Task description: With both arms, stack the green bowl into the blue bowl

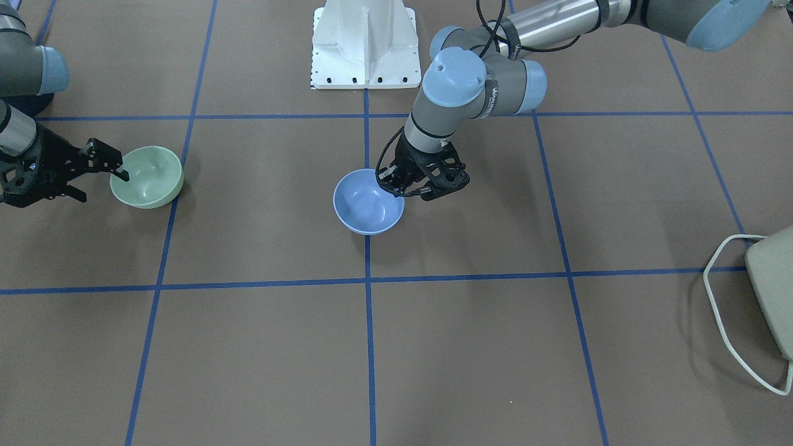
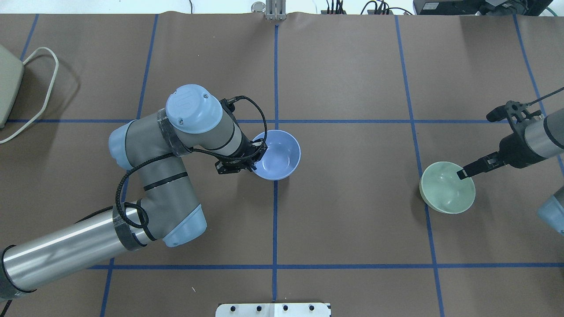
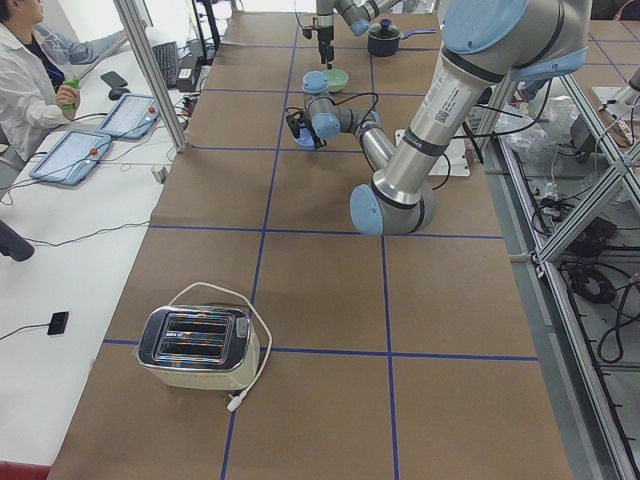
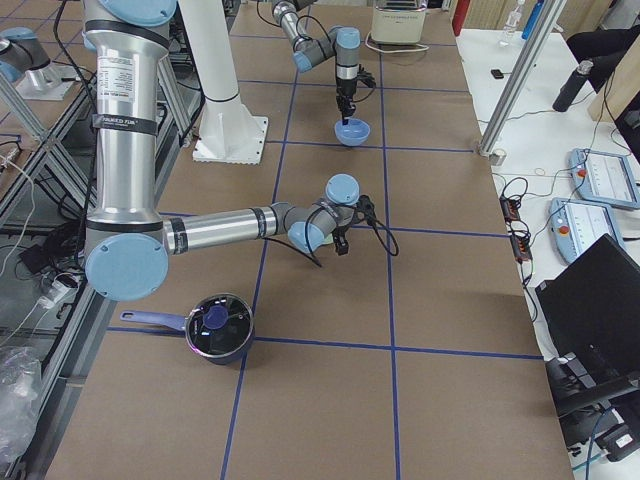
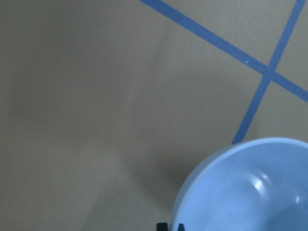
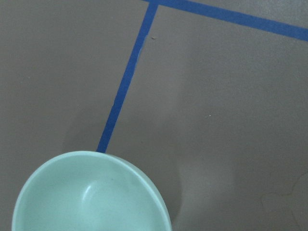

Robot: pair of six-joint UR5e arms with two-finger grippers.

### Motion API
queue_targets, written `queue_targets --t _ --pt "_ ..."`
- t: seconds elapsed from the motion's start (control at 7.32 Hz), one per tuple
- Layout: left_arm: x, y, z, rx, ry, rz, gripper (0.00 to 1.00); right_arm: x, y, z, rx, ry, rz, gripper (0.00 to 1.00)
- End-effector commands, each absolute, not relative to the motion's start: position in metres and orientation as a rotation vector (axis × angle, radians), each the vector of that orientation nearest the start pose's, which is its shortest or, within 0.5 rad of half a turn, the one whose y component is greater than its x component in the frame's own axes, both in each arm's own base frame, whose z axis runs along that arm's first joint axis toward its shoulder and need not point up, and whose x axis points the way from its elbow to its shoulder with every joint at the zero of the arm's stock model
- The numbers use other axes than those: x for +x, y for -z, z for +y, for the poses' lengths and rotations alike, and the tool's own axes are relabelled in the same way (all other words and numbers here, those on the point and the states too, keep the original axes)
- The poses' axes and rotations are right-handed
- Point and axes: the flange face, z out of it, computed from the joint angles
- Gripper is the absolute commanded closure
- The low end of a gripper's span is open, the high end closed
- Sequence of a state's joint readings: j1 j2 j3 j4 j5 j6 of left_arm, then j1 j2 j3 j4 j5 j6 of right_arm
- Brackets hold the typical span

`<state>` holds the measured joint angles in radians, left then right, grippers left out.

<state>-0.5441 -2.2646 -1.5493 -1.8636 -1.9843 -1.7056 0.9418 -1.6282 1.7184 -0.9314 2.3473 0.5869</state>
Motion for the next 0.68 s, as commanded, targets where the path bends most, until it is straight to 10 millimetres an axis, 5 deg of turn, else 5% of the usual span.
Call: queue_targets --t 0.0,0.27,0.41,0.55 --pt "0.5739 -0.2254 -0.4433 -0.159 0.415 1.022 0.94 -0.2386 -0.5351 -0.4347 0.144 0.316 -1.007 0.0" --pt "0.5745 -0.2252 -0.4439 -0.152 0.411 1.035 0.94 -0.2387 -0.5365 -0.4348 0.142 0.315 -1.007 0.0" --pt "0.5741 -0.2245 -0.4437 -0.15 0.408 1.037 0.86 -0.2387 -0.5365 -0.4348 0.142 0.315 -1.007 0.0" --pt "0.5737 -0.2236 -0.4436 -0.144 0.401 1.04 0.6 -0.2387 -0.5365 -0.4348 0.143 0.316 -1.007 0.0"
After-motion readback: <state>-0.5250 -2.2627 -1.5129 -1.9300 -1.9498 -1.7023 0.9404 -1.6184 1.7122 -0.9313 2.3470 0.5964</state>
